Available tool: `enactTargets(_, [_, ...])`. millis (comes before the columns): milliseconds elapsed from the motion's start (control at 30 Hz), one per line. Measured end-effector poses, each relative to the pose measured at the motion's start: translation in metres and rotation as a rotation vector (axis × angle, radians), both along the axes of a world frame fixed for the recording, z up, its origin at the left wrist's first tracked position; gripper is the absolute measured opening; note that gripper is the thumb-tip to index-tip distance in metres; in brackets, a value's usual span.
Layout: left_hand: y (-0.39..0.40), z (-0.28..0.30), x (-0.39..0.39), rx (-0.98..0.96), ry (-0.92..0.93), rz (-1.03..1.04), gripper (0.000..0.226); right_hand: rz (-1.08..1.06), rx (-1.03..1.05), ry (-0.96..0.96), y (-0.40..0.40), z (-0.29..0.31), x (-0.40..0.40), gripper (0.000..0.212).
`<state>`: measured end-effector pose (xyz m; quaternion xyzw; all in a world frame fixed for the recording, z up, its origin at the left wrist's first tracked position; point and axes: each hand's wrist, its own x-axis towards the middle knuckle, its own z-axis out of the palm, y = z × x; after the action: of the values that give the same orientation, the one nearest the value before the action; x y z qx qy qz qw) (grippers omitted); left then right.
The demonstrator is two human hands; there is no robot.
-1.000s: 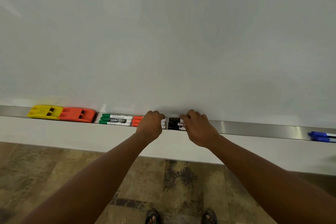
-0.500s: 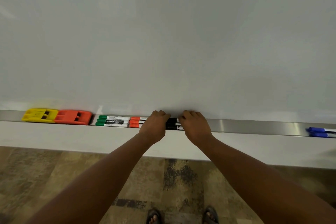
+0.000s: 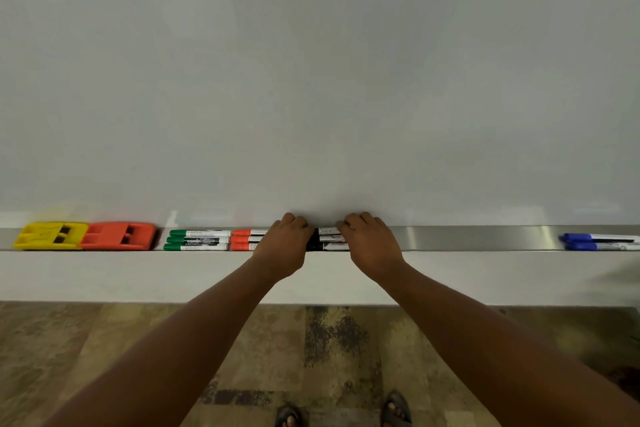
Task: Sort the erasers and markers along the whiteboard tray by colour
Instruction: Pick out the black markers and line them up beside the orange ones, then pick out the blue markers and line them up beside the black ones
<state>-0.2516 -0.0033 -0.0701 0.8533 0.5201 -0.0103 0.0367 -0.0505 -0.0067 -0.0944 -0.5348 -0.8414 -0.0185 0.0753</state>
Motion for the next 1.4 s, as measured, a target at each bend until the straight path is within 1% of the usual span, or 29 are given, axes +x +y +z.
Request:
enactTargets(100, [0.003,0.002,0.009,0.028,-0.017,-0.026,0.032,0.007,0.032,-0.016,-0.005,0.001,0.024,0.04])
enactTargets(200, [0.008,0.003,0.032,0.08,-0.05,-0.114,0.034,-0.029,0.061,-0.034,-0.013,0.005,0.06,0.037])
enactTargets(300, [0.012,0.005,0.072,0.112,-0.078,-0.219,0.033,-0.124,0.067,-0.07,-0.026,0.011,0.113,0.037])
enactTargets(467, [0.007,0.013,0.163,0.118,-0.132,-0.385,0.03,-0.333,0.063,-0.114,-0.05,0.021,0.22,0.032])
enactTargets(633, [0.002,0.014,0.252,0.032,-0.128,-0.457,0.035,-0.49,0.056,-0.177,-0.07,0.029,0.303,0.03])
enactTargets(733, [0.007,0.016,0.308,-0.012,-0.175,-0.49,0.035,-0.573,0.028,-0.164,-0.077,0.036,0.347,0.028])
enactTargets(800, [0.009,0.015,0.349,-0.059,-0.187,-0.506,0.036,-0.632,-0.01,-0.162,-0.08,0.042,0.376,0.033])
enactTargets(900, [0.013,0.012,0.413,-0.14,-0.124,-0.489,0.046,-0.71,-0.04,-0.189,-0.085,0.045,0.423,0.043])
enactTargets(967, [0.015,0.01,0.451,-0.154,-0.12,-0.499,0.049,-0.776,-0.079,-0.195,-0.085,0.045,0.453,0.046])
enactTargets(1100, [0.017,0.004,0.505,-0.135,-0.134,-0.512,0.032,-0.87,-0.157,-0.251,-0.084,0.035,0.502,0.045])
enactTargets(1233, [0.024,-0.005,0.53,-0.09,-0.11,-0.495,0.015,-0.877,-0.189,-0.291,-0.079,0.022,0.526,0.044])
enactTargets(1400, [0.034,-0.015,0.539,-0.094,-0.056,-0.493,0.017,-0.8,-0.198,-0.264,-0.065,0.014,0.535,0.049])
